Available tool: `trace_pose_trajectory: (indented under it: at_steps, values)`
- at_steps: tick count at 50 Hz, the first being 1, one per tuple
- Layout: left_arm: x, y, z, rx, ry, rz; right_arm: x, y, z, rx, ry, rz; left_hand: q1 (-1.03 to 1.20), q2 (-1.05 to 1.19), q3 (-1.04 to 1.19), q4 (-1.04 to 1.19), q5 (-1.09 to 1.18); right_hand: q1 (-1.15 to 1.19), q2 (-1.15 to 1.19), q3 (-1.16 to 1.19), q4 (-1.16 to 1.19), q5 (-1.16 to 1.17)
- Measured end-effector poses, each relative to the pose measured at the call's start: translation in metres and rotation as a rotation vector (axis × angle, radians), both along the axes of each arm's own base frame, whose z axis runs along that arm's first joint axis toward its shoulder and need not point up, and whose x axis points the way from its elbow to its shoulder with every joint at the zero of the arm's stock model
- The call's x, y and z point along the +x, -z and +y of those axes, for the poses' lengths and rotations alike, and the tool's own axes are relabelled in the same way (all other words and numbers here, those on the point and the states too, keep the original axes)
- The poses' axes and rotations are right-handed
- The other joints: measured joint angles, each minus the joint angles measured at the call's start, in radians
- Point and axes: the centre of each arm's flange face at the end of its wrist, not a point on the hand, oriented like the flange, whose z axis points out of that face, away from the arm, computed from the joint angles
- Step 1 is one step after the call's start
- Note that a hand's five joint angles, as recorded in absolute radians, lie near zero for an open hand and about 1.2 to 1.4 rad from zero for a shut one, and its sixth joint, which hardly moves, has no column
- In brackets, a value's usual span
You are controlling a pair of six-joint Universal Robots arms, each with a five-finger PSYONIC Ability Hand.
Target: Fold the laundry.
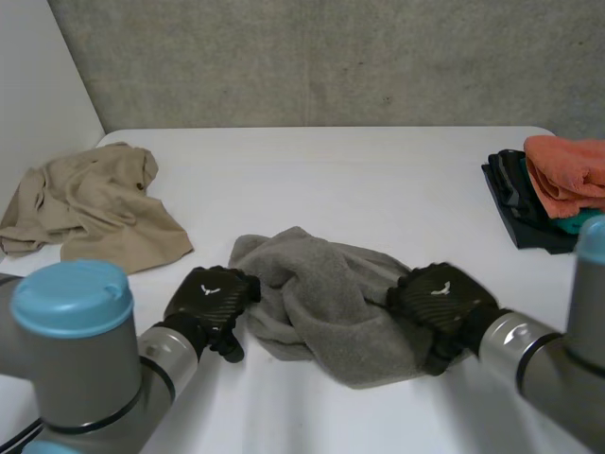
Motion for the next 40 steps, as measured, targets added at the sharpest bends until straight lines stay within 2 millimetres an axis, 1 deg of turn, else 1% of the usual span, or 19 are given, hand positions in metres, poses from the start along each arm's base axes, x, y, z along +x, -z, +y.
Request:
trace_pose_trajectory:
  at_steps: [6,7,8,11,12,13,14,15,17,18,19,23,28,30,32,34,36,37,40]
  values:
    - [-0.009,0.012,-0.014,0.017,0.017,0.000,0.015,0.017,0.006,-0.028,-0.048,-0.021,-0.070,-0.084,-0.086,-0.095,-0.094,0.000,0.005,0.005,0.005,0.007]
    - [-0.014,0.016,-0.019,0.022,0.028,0.003,0.020,0.023,0.006,-0.037,-0.058,-0.036,-0.140,-0.157,-0.161,-0.169,-0.169,0.024,0.039,0.032,0.031,0.029]
    - [-0.015,0.017,-0.020,0.023,0.031,0.003,0.020,0.025,0.006,-0.037,-0.059,-0.039,-0.140,-0.157,-0.161,-0.169,-0.169,0.042,0.058,0.050,0.048,0.040]
    - [-0.022,0.024,-0.027,0.030,0.048,0.005,0.024,0.030,0.005,-0.036,-0.059,-0.051,-0.136,-0.160,-0.163,-0.165,-0.166,0.199,0.198,0.184,0.180,0.172]
    - [-0.024,0.026,-0.028,0.030,0.052,0.006,0.024,0.032,0.004,-0.037,-0.056,-0.056,-0.123,-0.148,-0.149,-0.149,-0.148,0.414,0.417,0.396,0.393,0.381]
    - [-0.025,0.027,-0.029,0.031,0.054,0.006,0.024,0.032,0.003,-0.038,-0.055,-0.057,-0.025,-0.044,-0.058,-0.054,-0.051,0.493,0.501,0.476,0.474,0.461]
    - [-0.027,0.028,-0.032,0.029,0.058,0.008,0.025,0.033,0.001,-0.041,-0.048,-0.065,0.205,0.164,0.164,0.153,0.155,0.633,0.678,0.648,0.645,0.622]
    - [-0.028,0.029,-0.033,0.027,0.059,0.009,0.025,0.033,0.000,-0.043,-0.044,-0.069,0.205,0.164,0.164,0.153,0.155,0.664,0.728,0.700,0.696,0.680]
    - [-0.032,0.028,-0.036,0.012,0.062,0.020,0.024,0.031,-0.005,-0.060,-0.025,-0.088,0.554,0.517,0.483,0.511,0.502,0.665,0.755,0.750,0.752,0.709]
    - [-0.033,0.026,-0.037,0.004,0.063,0.026,0.024,0.030,-0.006,-0.065,-0.020,-0.092,0.591,0.612,0.585,0.622,0.589,0.665,0.755,0.752,0.754,0.709]
    - [-0.034,0.024,-0.038,-0.004,0.064,0.032,0.024,0.026,-0.009,-0.081,-0.007,-0.105,0.591,0.612,0.585,0.622,0.589,0.665,0.755,0.753,0.756,0.709]
    - [-0.038,-0.003,-0.041,-0.078,0.066,0.083,0.019,0.002,-0.016,-0.158,0.036,-0.149,0.591,0.638,0.627,0.662,0.592,0.665,0.755,0.754,0.757,0.709]
    - [-0.036,-0.067,-0.036,-0.231,0.068,0.179,0.007,-0.047,-0.025,-0.285,0.093,-0.204,0.591,0.638,0.627,0.662,0.592,0.665,0.755,0.754,0.759,0.709]
    - [-0.031,-0.102,-0.030,-0.317,0.066,0.229,-0.001,-0.076,-0.027,-0.352,0.116,-0.228,0.591,0.638,0.629,0.662,0.592,0.665,0.755,0.755,0.760,0.709]
    - [-0.027,-0.120,-0.026,-0.359,0.064,0.252,-0.005,-0.093,-0.028,-0.388,0.125,-0.240,0.591,0.638,0.638,0.662,0.592,0.665,0.755,0.755,0.760,0.709]
    - [-0.019,-0.145,-0.020,-0.417,0.058,0.281,-0.010,-0.121,-0.027,-0.443,0.131,-0.259,0.591,0.638,0.646,0.663,0.592,0.665,0.755,0.756,0.760,0.709]
    - [-0.015,-0.155,-0.019,-0.437,0.053,0.289,-0.011,-0.133,-0.026,-0.463,0.128,-0.267,0.591,0.638,0.646,0.663,0.592,0.665,0.755,0.756,0.761,0.709]
    - [-0.011,-0.163,-0.019,-0.450,0.046,0.291,-0.011,-0.145,-0.026,-0.477,0.119,-0.275,0.591,0.638,0.646,0.663,0.592,0.665,0.755,0.756,0.761,0.709]
    - [-0.005,-0.167,-0.023,-0.447,0.037,0.282,-0.009,-0.151,-0.029,-0.473,0.103,-0.279,0.591,0.638,0.646,0.663,0.592,0.665,0.755,0.756,0.761,0.709]
